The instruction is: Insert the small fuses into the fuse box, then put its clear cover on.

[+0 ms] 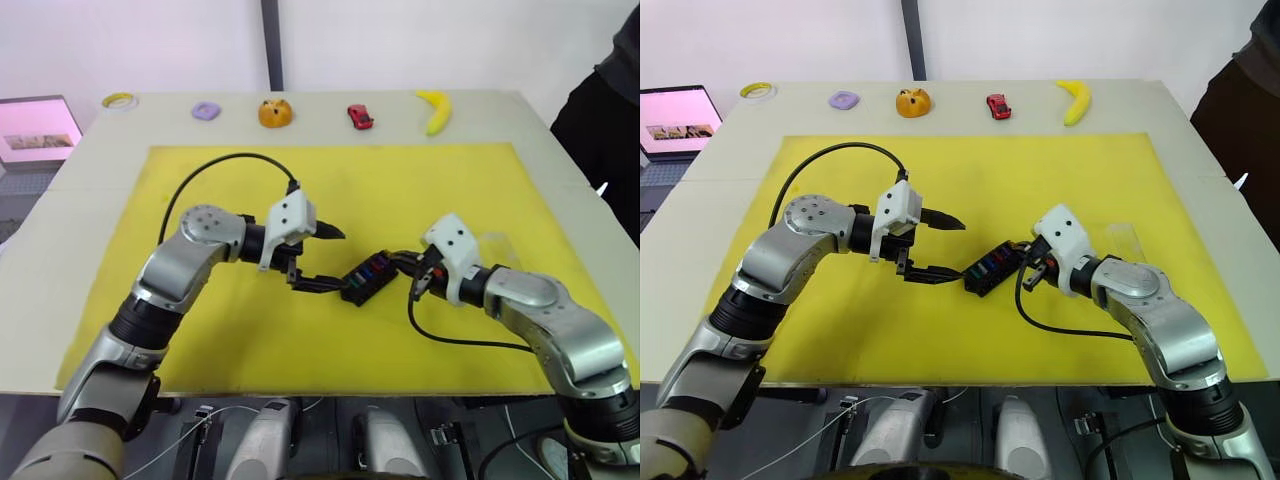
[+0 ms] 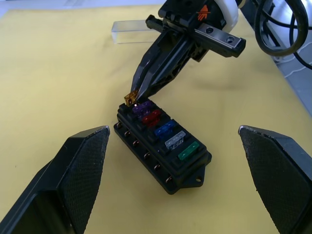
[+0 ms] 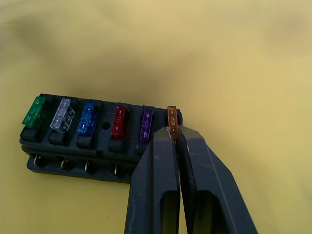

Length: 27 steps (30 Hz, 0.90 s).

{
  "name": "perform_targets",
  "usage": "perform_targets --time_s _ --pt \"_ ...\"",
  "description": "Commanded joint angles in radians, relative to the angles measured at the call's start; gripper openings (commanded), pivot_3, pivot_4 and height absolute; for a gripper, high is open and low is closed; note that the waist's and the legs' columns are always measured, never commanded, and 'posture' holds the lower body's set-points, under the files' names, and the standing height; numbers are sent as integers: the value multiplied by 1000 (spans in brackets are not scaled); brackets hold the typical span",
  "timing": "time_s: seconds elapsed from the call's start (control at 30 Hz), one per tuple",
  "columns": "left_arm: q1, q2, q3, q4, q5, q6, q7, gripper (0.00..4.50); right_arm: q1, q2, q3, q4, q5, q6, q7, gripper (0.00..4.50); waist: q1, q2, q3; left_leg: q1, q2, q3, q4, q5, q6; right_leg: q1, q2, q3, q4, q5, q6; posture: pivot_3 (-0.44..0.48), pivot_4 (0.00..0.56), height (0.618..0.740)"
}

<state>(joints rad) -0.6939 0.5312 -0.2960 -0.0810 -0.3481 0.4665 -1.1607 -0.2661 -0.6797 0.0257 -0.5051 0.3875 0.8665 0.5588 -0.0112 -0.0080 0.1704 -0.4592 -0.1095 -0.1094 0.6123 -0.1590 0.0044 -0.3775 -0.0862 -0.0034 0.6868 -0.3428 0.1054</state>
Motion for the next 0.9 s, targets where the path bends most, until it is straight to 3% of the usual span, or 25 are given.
perform_targets --time_s 0.03,0.9 --pt "-10 -2 23 -31 -4 -8 3 4464 -19 -6 2 -18 0 6 5 0 0 0 0 0 0 0 0 0 0 0 0 0 0 0 0 0 150 735" --pt "-12 0 23 -26 -4 -10 3 4464 -43 0 -26 -30 16 32 -5 0 0 0 0 0 0 0 0 0 0 0 0 0 0 0 0 0 150 735"
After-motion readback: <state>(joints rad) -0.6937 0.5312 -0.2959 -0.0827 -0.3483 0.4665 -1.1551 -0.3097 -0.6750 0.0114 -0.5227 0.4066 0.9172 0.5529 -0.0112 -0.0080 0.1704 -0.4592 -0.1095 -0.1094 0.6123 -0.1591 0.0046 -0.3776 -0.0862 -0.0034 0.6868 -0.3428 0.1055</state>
